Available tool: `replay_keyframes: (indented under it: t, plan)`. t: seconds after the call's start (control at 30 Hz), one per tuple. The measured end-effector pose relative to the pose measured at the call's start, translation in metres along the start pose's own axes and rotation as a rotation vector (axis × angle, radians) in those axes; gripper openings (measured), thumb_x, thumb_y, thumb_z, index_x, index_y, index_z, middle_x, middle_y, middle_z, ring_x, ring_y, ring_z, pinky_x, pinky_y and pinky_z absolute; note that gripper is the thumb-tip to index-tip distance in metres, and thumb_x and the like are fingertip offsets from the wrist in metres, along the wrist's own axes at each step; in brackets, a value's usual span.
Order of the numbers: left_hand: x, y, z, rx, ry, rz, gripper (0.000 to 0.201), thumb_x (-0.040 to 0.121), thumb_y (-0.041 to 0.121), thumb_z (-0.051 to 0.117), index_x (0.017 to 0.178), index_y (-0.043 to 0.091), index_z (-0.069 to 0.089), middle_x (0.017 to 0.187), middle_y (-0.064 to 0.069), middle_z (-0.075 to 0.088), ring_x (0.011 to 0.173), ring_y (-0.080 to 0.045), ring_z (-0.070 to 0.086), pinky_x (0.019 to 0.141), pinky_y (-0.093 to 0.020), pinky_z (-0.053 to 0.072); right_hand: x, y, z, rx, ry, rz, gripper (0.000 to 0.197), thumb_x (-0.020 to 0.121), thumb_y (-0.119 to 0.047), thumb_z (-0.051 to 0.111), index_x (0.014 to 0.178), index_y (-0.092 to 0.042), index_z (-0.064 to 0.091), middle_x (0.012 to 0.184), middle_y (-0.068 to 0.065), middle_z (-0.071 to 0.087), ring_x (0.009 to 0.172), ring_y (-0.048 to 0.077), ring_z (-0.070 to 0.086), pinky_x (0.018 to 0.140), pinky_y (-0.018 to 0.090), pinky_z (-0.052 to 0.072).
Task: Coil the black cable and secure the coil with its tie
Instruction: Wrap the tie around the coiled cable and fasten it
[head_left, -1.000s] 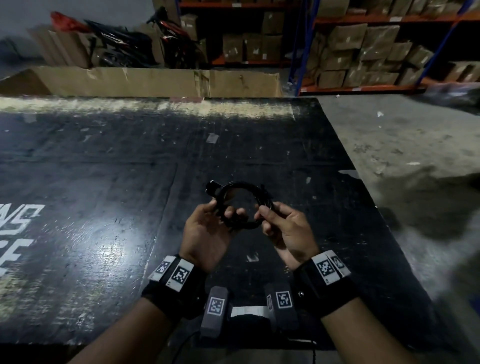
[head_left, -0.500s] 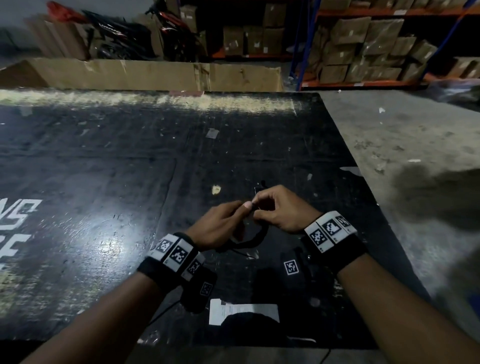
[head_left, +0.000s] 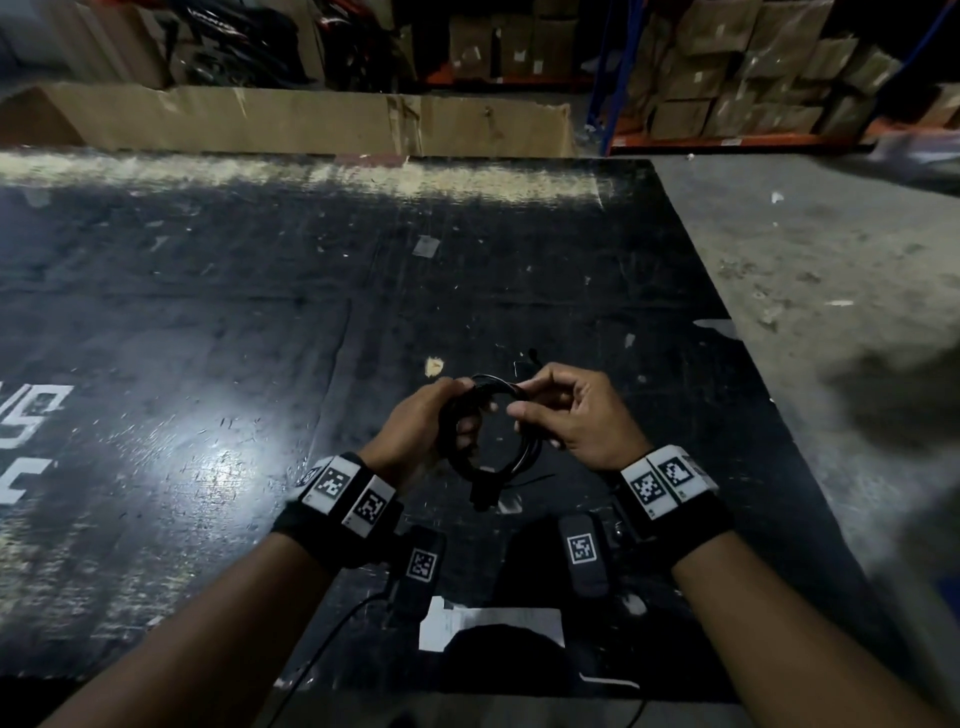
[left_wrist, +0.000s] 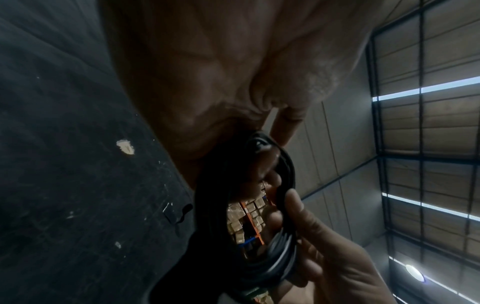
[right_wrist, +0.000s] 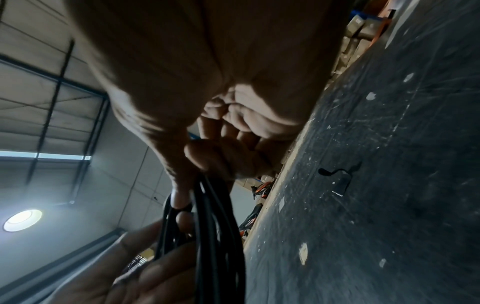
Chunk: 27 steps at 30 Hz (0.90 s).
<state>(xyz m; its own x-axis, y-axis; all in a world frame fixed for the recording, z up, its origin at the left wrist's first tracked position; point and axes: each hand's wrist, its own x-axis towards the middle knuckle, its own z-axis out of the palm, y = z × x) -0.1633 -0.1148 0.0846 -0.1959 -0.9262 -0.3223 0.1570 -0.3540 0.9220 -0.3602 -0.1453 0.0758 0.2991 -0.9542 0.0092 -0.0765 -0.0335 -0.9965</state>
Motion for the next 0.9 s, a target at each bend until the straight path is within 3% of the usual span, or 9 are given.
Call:
replay_keyframes:
  t: [0.1, 0.3, 0.43, 0.5, 0.57, 0.67, 0.77, 0.83, 0.9]
  plan:
    - [0.003, 0.000, 0.000, 0.033, -0.044, -0.044, 0.056, 0.107, 0.049, 0.036, 0.077, 0.008, 0.059, 0.058, 0.002, 0.028, 0.048, -0.010, 0.026, 0.053, -0.026, 0.031, 0.004, 0.001, 0.002, 0.006, -0.011, -0.012, 0.021, 0.082, 0.006, 0.075, 0.096, 0.016, 0.063, 0.069, 0.015, 0.068, 0.050, 0.001, 0.065, 0.045, 0.010, 0.042]
    - [0.011, -0.001, -0.007, -0.011, -0.082, -0.037, 0.050, 0.108, 0.045, 0.038, 0.073, 0.012, 0.055, 0.060, 0.003, 0.024, 0.048, -0.009, 0.022, 0.051, -0.024, 0.028, 0.009, 0.004, 0.001, 0.092, -0.002, 0.003, 0.021, 0.085, 0.009, 0.071, 0.100, 0.020, 0.062, 0.071, 0.016, 0.067, 0.044, -0.001, 0.060, 0.043, 0.010, 0.041]
    - [0.017, -0.005, -0.010, -0.140, 0.027, 0.007, 0.049, 0.108, 0.044, 0.037, 0.071, 0.014, 0.049, 0.056, 0.005, 0.021, 0.044, -0.008, 0.021, 0.046, -0.023, 0.020, 0.006, 0.010, 0.002, 0.141, 0.021, 0.039, 0.029, 0.093, -0.015, 0.069, 0.117, 0.001, 0.067, 0.083, 0.014, 0.075, 0.048, 0.011, 0.062, 0.042, 0.019, 0.044]
    - [0.023, -0.005, -0.014, -0.294, 0.113, 0.046, 0.050, 0.108, 0.045, 0.037, 0.070, 0.014, 0.047, 0.052, 0.008, 0.022, 0.041, -0.006, 0.022, 0.044, -0.022, 0.019, 0.000, 0.015, 0.004, 0.232, -0.004, 0.137, 0.049, 0.085, -0.034, 0.070, 0.127, -0.010, 0.062, 0.089, 0.004, 0.075, 0.056, 0.016, 0.065, 0.047, 0.024, 0.047]
    - [0.026, -0.005, -0.014, -0.357, 0.171, 0.097, 0.049, 0.108, 0.045, 0.036, 0.072, 0.014, 0.047, 0.051, 0.009, 0.024, 0.040, -0.005, 0.023, 0.045, -0.022, 0.021, -0.009, 0.022, 0.012, 0.217, -0.084, 0.220, 0.068, 0.074, -0.041, 0.075, 0.129, -0.007, 0.055, 0.090, -0.001, 0.075, 0.066, 0.019, 0.068, 0.055, 0.030, 0.051]
    - [0.026, -0.006, -0.007, -0.301, 0.192, 0.168, 0.050, 0.110, 0.044, 0.032, 0.072, 0.015, 0.047, 0.050, 0.010, 0.025, 0.041, -0.005, 0.023, 0.044, -0.021, 0.024, -0.019, 0.032, 0.034, 0.158, -0.154, 0.237, 0.052, 0.079, -0.015, 0.083, 0.121, 0.002, 0.058, 0.088, 0.003, 0.077, 0.073, 0.019, 0.071, 0.065, 0.032, 0.057]
    - [0.025, -0.007, 0.001, -0.240, 0.168, 0.178, 0.050, 0.110, 0.043, 0.029, 0.072, 0.016, 0.046, 0.049, 0.010, 0.026, 0.041, -0.005, 0.024, 0.041, -0.019, 0.026, -0.017, 0.035, 0.042, 0.153, -0.058, 0.241, 0.026, 0.083, 0.012, 0.071, 0.108, 0.012, 0.063, 0.067, 0.000, 0.075, 0.056, 0.008, 0.071, 0.056, 0.023, 0.059]
    - [0.026, -0.006, 0.001, -0.197, 0.163, 0.172, 0.051, 0.110, 0.043, 0.029, 0.071, 0.016, 0.045, 0.048, 0.012, 0.027, 0.041, -0.004, 0.024, 0.040, -0.019, 0.025, -0.014, 0.035, 0.040, 0.141, -0.045, 0.239, 0.011, 0.084, 0.015, 0.068, 0.092, 0.007, 0.066, 0.056, -0.002, 0.072, 0.049, 0.006, 0.068, 0.051, 0.021, 0.057]
    - [0.025, -0.003, -0.001, -0.125, 0.168, 0.172, 0.051, 0.110, 0.043, 0.030, 0.070, 0.016, 0.042, 0.048, 0.012, 0.026, 0.040, -0.004, 0.023, 0.038, -0.018, 0.023, -0.013, 0.035, 0.037, 0.126, -0.042, 0.230, 0.013, 0.083, 0.012, 0.071, 0.081, -0.001, 0.067, 0.057, -0.002, 0.073, 0.050, 0.009, 0.067, 0.051, 0.023, 0.057]
